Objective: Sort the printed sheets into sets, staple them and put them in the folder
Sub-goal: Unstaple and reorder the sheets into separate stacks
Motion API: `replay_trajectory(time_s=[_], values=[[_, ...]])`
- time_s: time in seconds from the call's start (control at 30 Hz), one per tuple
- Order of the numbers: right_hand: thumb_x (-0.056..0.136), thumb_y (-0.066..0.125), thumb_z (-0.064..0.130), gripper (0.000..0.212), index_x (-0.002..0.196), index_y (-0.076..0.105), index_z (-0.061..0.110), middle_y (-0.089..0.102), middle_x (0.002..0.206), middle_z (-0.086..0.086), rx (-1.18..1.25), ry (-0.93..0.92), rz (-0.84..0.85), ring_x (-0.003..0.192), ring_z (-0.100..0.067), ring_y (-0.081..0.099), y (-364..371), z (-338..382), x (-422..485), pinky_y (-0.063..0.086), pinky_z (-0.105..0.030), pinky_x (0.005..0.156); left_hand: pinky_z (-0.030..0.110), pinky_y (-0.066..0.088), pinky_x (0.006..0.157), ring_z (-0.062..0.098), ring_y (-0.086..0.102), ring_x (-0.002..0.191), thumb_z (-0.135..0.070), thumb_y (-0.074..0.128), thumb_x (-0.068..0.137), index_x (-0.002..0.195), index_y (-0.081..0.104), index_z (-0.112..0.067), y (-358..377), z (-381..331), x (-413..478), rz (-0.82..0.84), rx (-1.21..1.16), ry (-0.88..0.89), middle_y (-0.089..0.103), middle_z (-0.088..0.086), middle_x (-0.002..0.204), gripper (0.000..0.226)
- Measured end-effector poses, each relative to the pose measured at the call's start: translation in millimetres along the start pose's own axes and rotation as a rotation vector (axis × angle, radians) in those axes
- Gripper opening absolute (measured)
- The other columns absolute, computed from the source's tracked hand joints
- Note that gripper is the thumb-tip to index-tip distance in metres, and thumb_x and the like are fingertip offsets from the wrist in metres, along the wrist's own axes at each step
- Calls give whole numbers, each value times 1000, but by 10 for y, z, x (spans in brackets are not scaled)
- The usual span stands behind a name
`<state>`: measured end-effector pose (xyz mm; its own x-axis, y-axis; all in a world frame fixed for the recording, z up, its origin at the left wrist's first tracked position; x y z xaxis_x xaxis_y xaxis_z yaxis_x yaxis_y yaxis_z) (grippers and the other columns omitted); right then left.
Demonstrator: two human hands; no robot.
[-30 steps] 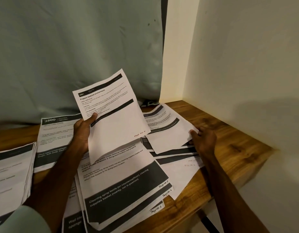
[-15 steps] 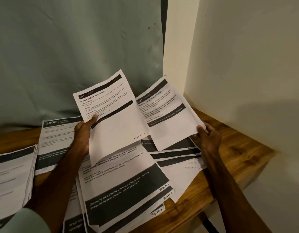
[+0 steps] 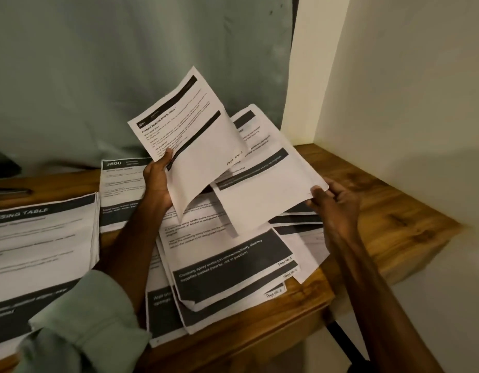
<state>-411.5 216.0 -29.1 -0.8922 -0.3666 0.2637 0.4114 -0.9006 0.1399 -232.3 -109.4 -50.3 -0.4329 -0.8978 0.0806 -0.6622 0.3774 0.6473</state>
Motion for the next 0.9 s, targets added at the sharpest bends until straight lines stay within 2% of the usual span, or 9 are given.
replay_trajectory(time_s=[0.13,0.23,0.3,0.4,0.53,0.6,0.73,0.83,0.9], values=[[92,68,2,32,121,63,14,69,112,4,-28,68,160,100,-20,71,131,-7,-310,63,-29,72,43,60,88,29,73,106,-14,82,83,114,75,-13,7,-7,-43,-180,3,82,77,6,110,31],[89,70,-2,36,121,65,14,73,113,-3,-104,143,292,99,-22,73,161,-41,-463,63,-32,74,41,62,85,26,75,99,-11,80,85,110,75,-11,-14,-21,-38,-197,5,96,78,5,106,26],[89,70,-3,36,120,65,15,75,107,-1,-147,183,340,90,-15,75,141,-41,-523,62,-29,72,37,62,79,21,76,93,-9,78,86,109,75,-11,-32,-46,-34,-213,13,120,79,3,101,24],[90,67,-5,37,122,63,14,72,95,11,-199,157,368,78,-5,74,72,12,-522,60,-20,64,38,62,80,21,76,93,-8,78,86,108,75,-12,-53,-91,-26,-229,8,147,79,2,101,23],[91,64,-6,32,116,65,14,73,100,5,-201,200,413,91,-17,73,24,56,-490,63,-26,69,43,61,87,27,75,100,-10,80,84,114,74,-9,-100,-94,27,-211,1,124,78,7,108,30],[92,61,-8,27,106,69,14,77,93,3,-151,282,436,86,-20,76,23,42,-502,62,-25,66,45,60,91,27,74,103,-13,80,84,115,74,-10,-90,-78,26,-191,23,118,77,6,110,31],[97,62,7,11,104,70,8,78,95,-9,-34,433,408,85,-24,77,38,-13,-516,64,-36,73,43,60,92,25,74,102,-12,80,84,113,75,-11,-74,-63,44,-205,45,136,78,4,108,30],[99,61,23,20,104,70,6,78,95,-11,4,451,338,87,-25,77,35,-31,-497,64,-35,69,36,60,83,22,75,99,-13,80,85,109,76,-14,-62,-64,50,-216,65,138,79,0,103,25],[101,59,25,24,104,71,5,78,95,-10,-7,427,336,88,-24,77,24,-19,-486,63,-32,66,32,60,76,19,76,93,-12,79,86,105,75,-15,-39,-67,38,-216,70,138,79,-2,99,20]])
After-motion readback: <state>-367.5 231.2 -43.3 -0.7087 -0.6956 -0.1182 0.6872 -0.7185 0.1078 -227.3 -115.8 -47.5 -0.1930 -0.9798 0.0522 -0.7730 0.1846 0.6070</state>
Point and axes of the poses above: each hand's wrist, its own x-axis towards the middle knuckle, its own y-axis out of the palm, z = x × y, the point moved 1 cm from there along x, towards the middle knuckle
